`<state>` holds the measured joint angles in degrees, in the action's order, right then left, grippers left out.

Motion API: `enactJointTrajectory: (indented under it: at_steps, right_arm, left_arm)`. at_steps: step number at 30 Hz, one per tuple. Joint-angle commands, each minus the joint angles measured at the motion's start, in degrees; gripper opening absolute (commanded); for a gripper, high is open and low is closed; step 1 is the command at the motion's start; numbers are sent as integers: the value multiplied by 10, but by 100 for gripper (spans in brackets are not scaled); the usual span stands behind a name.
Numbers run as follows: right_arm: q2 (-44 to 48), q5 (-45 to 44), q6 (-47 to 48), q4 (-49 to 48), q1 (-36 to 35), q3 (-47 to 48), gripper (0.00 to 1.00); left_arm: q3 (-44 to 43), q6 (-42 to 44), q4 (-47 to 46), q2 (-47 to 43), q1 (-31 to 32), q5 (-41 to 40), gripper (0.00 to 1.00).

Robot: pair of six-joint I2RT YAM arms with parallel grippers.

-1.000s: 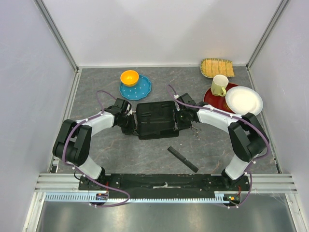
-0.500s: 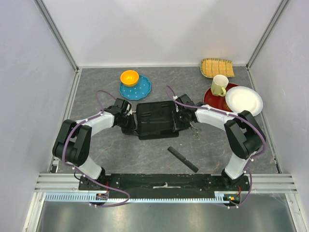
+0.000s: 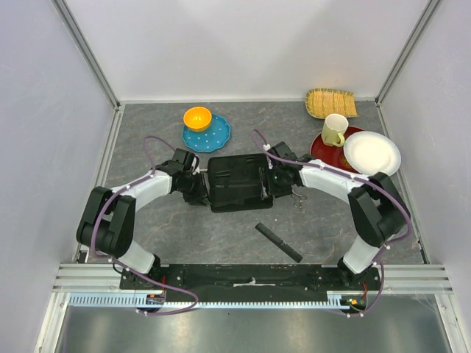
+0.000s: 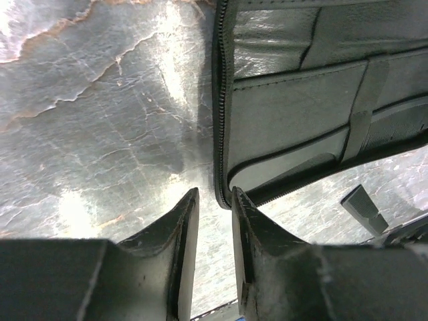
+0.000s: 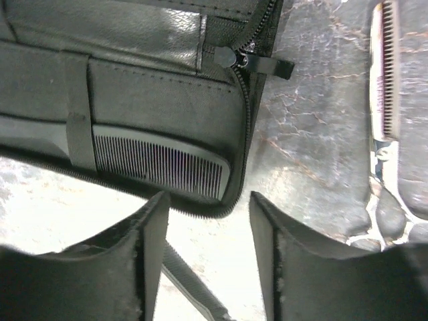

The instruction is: Sort the hair-cutting tools

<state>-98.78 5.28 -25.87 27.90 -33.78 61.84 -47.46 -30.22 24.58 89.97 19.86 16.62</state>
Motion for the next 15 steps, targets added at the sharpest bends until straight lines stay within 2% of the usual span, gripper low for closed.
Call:
enactJointTrajectory:
  at_steps: [1, 5, 8, 15]
  right_arm:
    - [72, -19, 45, 46, -1, 36, 63]
    - [95, -8, 119, 116, -9, 52, 68]
    - [110, -13, 141, 154, -37, 49, 70]
    - [126, -25, 137, 170, -152, 0, 75]
  left_arm:
    - [-39, 11, 20, -55, 1, -33, 36]
    - [-75, 31, 37, -88, -1, -60, 41]
    - [-94, 44, 40, -105, -2, -68, 44]
    - [-99, 61, 25, -120, -20, -64, 49]
